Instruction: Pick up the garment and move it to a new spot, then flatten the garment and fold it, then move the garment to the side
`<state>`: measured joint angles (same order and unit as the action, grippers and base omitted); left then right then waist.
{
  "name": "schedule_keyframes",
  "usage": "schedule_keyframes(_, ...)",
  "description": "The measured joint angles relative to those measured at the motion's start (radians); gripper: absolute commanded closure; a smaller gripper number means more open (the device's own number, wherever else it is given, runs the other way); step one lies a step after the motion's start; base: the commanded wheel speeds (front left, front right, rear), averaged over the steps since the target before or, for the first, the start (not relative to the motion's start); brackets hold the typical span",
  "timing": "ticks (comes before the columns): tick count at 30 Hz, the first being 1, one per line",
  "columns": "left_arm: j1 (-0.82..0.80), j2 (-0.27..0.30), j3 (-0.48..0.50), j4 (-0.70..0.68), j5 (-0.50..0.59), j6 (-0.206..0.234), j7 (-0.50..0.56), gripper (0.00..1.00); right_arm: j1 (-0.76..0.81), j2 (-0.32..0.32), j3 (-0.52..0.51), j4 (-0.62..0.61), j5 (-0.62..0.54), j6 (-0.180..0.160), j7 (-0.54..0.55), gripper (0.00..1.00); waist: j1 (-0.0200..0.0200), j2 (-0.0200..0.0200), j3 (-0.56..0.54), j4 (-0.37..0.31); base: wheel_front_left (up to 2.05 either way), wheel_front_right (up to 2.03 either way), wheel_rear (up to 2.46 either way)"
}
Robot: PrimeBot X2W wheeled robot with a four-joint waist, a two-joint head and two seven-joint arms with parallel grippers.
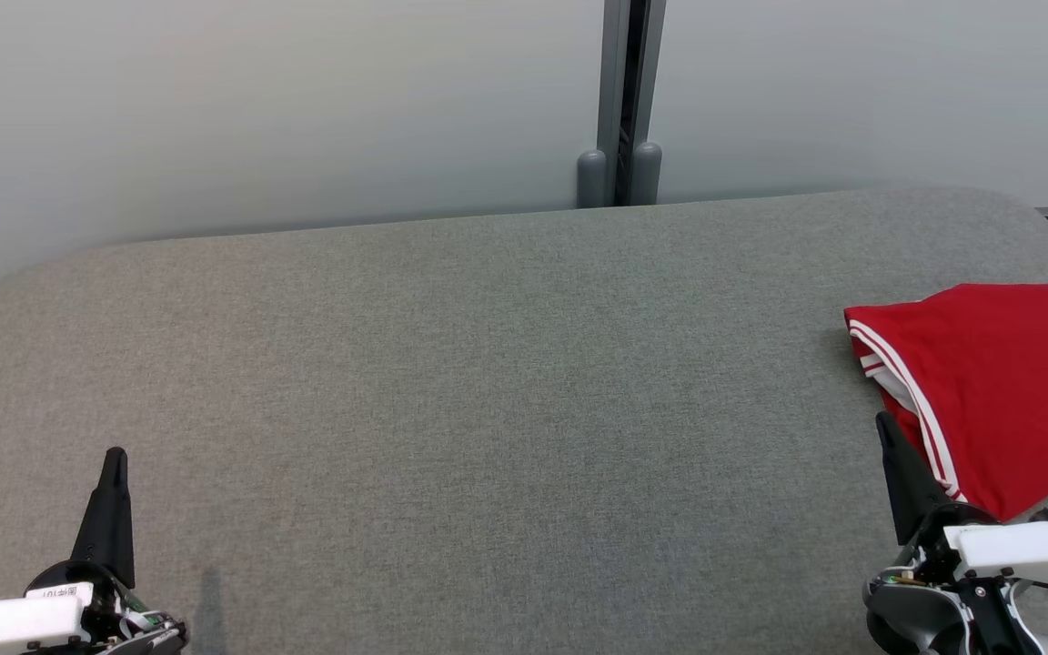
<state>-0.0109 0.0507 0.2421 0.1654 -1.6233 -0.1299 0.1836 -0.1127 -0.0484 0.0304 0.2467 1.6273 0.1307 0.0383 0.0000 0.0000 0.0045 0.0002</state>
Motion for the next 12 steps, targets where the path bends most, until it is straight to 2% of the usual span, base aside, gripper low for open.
schedule_keyframes(12, -0.001, -0.001, 0.001, 0.0, 0.001, 0.0, 0.001, 1.0, 0.0, 0.0, 0.0, 0.0, 0.0, 0.0, 0.001, 1.0, 0.0, 0.0, 0.0, 0.0, 0.0, 0.0, 0.0)
